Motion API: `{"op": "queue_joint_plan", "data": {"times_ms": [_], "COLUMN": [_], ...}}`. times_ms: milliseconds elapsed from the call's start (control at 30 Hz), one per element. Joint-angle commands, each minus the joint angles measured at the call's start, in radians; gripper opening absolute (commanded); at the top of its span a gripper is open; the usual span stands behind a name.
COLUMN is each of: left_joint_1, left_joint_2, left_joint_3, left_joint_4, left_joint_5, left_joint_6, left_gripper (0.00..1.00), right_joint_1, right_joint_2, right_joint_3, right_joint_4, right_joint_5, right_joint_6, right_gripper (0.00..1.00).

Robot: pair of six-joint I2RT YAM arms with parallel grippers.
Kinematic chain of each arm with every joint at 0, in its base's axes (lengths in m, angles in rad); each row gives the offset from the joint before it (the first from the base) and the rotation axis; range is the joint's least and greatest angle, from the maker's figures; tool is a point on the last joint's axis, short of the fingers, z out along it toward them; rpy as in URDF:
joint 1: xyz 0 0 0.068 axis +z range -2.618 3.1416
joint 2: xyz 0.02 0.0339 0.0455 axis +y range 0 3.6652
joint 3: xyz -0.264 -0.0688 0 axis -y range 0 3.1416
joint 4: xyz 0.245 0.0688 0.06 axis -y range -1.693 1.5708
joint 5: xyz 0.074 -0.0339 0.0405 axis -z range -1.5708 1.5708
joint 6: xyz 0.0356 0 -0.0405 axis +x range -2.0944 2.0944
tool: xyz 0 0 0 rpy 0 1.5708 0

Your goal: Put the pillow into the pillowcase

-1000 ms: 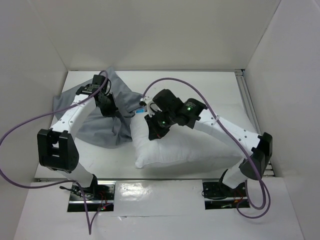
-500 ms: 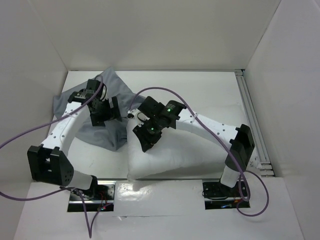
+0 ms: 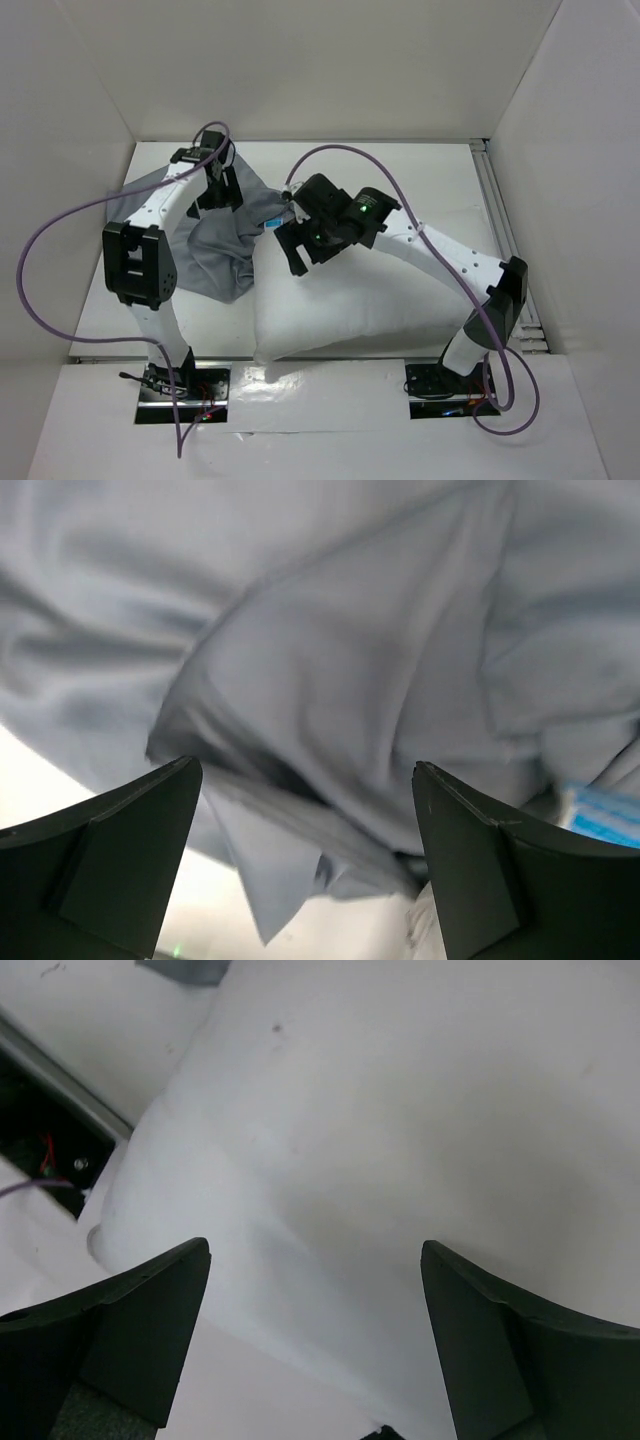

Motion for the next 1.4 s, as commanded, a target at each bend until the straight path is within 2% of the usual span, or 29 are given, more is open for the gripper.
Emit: {"op": "queue_joint_plan", "data": {"times_ms": [0, 33, 233, 433, 500, 667, 700, 733, 800, 833, 867, 1000, 1133, 1233, 1367], "left_joint_1": [0.018, 0.028, 0.038, 0.056, 0.065, 0.065, 0.065, 0.065, 0.065, 0.065, 0.065, 0.065, 0.065, 0.065, 0.065], "left_joint_2": [0.082, 0.116, 0.315, 0.425, 0.445, 0.454, 0.454, 0.454, 0.445, 0.445, 0.433, 0.413, 0.373, 0.331, 0.210], "left_joint_3": [0.173, 0.208, 0.400, 0.502, 0.511, 0.493, 0.493, 0.477, 0.467, 0.457, 0.448, 0.448, 0.439, 0.415, 0.342], "left_joint_4": [0.047, 0.047, 0.088, 0.074, 0.074, 0.074, 0.074, 0.074, 0.074, 0.074, 0.074, 0.065, 0.047, 0.047, 0.058], "left_joint_5": [-0.020, 0.062, 0.293, 0.352, 0.352, 0.460, 0.477, 0.511, 0.543, 0.556, 0.556, 0.573, 0.551, 0.542, 0.553], "left_joint_6": [0.055, 0.092, 0.210, 0.284, 0.304, 0.333, 0.333, 0.333, 0.342, 0.342, 0.342, 0.342, 0.324, 0.313, 0.281], "left_gripper": [1.00, 1.00, 1.00, 1.00, 1.00, 1.00, 0.97, 0.85, 0.67, 0.53, 0.32, 0.00, 0.00, 0.00, 0.00], "right_joint_1": [-0.032, -0.043, -0.061, -0.062, -0.062, -0.071, -0.071, -0.071, -0.071, -0.071, -0.071, -0.071, -0.080, -0.051, 0.037], "right_joint_2": [0.004, 0.004, 0.044, 0.044, 0.044, 0.053, 0.062, 0.063, 0.063, 0.072, 0.072, 0.072, 0.081, 0.104, 0.197], "right_joint_3": [0.062, 0.073, 0.082, 0.070, 0.061, 0.071, 0.071, 0.080, 0.091, 0.091, 0.091, 0.120, 0.140, 0.171, 0.258], "right_joint_4": [-0.023, -0.007, 0.025, 0.043, 0.044, 0.025, 0.025, 0.016, 0.016, 0.005, 0.005, -0.004, -0.027, -0.065, -0.168], "right_joint_5": [0.142, 0.143, 0.143, 0.115, 0.115, 0.124, 0.133, 0.133, 0.142, 0.143, 0.152, 0.152, 0.132, 0.095, 0.263], "right_joint_6": [0.063, 0.063, 0.095, 0.117, 0.117, 0.117, 0.117, 0.117, 0.117, 0.117, 0.117, 0.117, 0.088, 0.068, 0.077], "right_gripper": [0.93, 0.93, 0.93, 0.94, 0.94, 0.94, 0.94, 0.94, 0.94, 0.94, 0.94, 0.94, 0.94, 1.00, 1.00]}}
